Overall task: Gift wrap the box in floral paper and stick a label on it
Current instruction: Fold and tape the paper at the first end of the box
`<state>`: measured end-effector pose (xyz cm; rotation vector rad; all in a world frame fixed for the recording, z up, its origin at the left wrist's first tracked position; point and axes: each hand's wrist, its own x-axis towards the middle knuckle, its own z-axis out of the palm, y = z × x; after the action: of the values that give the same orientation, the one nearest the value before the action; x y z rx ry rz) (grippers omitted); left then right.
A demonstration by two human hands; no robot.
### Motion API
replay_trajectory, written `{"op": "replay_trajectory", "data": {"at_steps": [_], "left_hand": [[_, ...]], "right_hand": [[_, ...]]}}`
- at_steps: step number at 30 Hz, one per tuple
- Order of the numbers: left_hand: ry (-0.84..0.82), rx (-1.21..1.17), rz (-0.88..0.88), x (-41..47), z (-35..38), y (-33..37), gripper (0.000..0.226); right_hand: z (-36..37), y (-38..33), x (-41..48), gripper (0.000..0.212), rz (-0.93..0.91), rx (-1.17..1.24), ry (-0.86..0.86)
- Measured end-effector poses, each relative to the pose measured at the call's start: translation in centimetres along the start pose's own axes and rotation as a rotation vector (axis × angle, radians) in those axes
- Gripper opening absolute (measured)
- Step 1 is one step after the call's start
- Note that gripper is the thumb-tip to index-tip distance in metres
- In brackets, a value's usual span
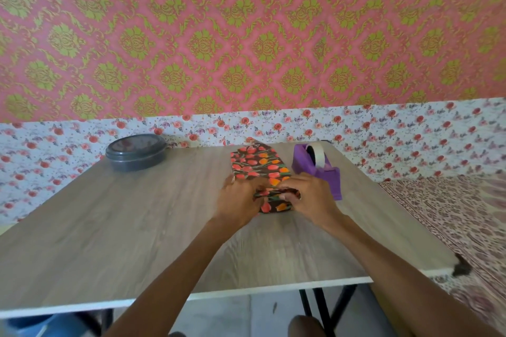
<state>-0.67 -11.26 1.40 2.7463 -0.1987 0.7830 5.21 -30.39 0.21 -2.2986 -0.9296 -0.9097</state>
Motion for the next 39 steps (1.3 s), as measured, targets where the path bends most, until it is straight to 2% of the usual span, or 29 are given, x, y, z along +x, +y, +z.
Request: {"op": "replay_trajectory", "data": {"at_steps": [3,8,10,12,14,15,17,19,22,25,28,33,39], "left_hand": [[-0.019,-0.007,0.068,-0.1,0.0,0.2,0.038],[-0.022,-0.147,-0.025,-0.1,0.6,-0.1,0.034],[-0.022,-0.157,-0.03,0.0,0.9,0.0,0.036],[-0.03,-0.153,-0.028,0.3,1.1,0.0,0.034],[-0.026,-0.162,-0.03,0.6,1.2,0.0,0.033],[-0.019,-0.172,-0.028,0.7,1.3,0.1,0.032],[0.008,-0.215,-0.019,0.8,1.6,0.2,0.032],[0.047,-0.253,-0.011,0.9,2.0,0.1,0.031],[0.079,-0.276,-0.002,1.0,2.5,-0.2,0.031],[0.078,-0.285,-0.01,1.2,2.6,-0.1,0.03],[0.074,-0.285,-0.014,1.2,2.5,0.0,0.03],[0.058,-0.306,-0.021,1.2,2.3,0.0,0.03],[0.077,-0.332,-0.025,1.2,2.4,-0.1,0.03]], "right_hand": [[-0.3,0.3,0.1,0.026,0.018,0.057,-0.048],[-0.5,0.7,0.4,0.032,-0.016,0.052,-0.174],[-1.3,1.2,1.0,0.025,0.0,0.07,-0.209],[-2.5,2.3,1.8,0.007,0.112,0.03,-0.066],[-3.6,4.1,2.4,0.012,0.33,-0.148,0.069],[-4.1,4.9,2.7,0.017,0.46,-0.241,0.045],[-4.9,6.6,3.1,0.031,0.692,-0.291,-0.135],[-5.3,7.5,3.8,0.033,0.881,-0.058,-0.295],[-6.0,7.6,5.1,0.018,1.216,0.522,-0.271],[-7.2,7.4,6.3,0.016,1.385,0.68,-0.344],[-7.2,7.4,7.0,0.021,1.449,0.659,-0.384],[-5.9,7.5,6.9,0.014,1.482,0.848,-0.238],[-5.6,7.6,6.0,0.008,1.397,1.122,-0.097]]}}
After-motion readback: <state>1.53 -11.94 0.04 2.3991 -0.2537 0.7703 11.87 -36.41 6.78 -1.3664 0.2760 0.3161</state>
